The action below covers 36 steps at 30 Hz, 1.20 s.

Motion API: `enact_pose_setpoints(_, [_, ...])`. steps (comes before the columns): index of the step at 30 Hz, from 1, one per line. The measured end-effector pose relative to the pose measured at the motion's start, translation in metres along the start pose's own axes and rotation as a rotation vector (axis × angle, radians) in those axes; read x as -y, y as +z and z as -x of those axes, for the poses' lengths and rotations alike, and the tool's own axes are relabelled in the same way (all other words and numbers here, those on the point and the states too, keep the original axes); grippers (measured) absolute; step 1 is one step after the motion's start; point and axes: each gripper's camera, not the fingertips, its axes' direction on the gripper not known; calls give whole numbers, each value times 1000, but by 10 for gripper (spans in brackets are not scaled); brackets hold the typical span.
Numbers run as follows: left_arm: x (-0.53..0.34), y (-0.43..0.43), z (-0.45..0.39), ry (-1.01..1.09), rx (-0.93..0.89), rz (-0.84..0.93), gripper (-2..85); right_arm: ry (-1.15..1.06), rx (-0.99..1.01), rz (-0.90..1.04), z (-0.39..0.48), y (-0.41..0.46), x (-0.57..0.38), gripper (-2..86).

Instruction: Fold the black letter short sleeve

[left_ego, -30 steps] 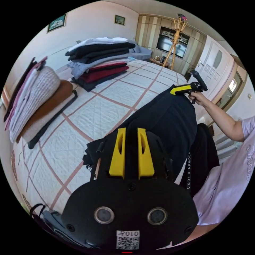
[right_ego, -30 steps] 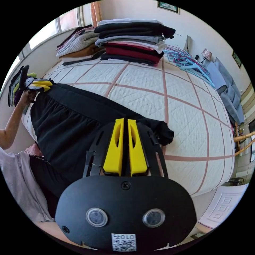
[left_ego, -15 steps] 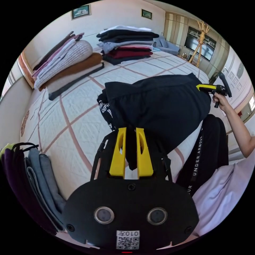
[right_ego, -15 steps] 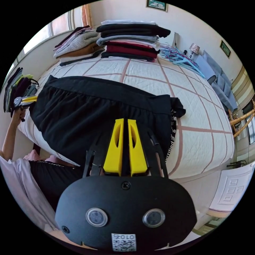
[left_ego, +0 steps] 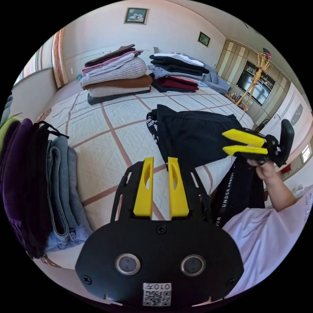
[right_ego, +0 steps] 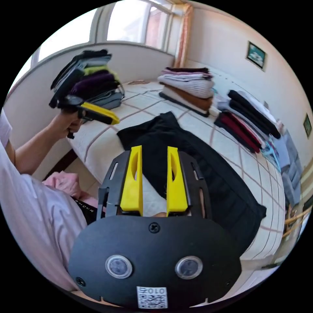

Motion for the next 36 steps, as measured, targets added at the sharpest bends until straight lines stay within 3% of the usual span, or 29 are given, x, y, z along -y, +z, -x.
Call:
enact_pose_setpoints(3, [-3,0,20,-17,-51,47,75,-191,-60,54,56,22,30,107])
enact_pose_setpoints(11, [10,-33,81,-84,-134,-15,107,-277,-54,129,85,54,77,84])
enact_pose_setpoints(19, [42,-17,134,-136,-351,43,155,-134,-78,32,66,9,71,34])
enact_pose_setpoints(23, [74,-5,166,-181,-505,65,174,-125,-121,-49,63,-23,61,31])
enact_pose_setpoints(28, [106,5,188,-201,-573,70,182,-133,-168,-90,63,-39,46,31])
enact_pose_setpoints(30, [112,17,206,-267,-697,58,184,-139,-181,-86,62,-40,42,31])
enact_pose_setpoints(36, [116,57,227,-358,-737,125,184,-152,-184,-89,56,-48,36,31])
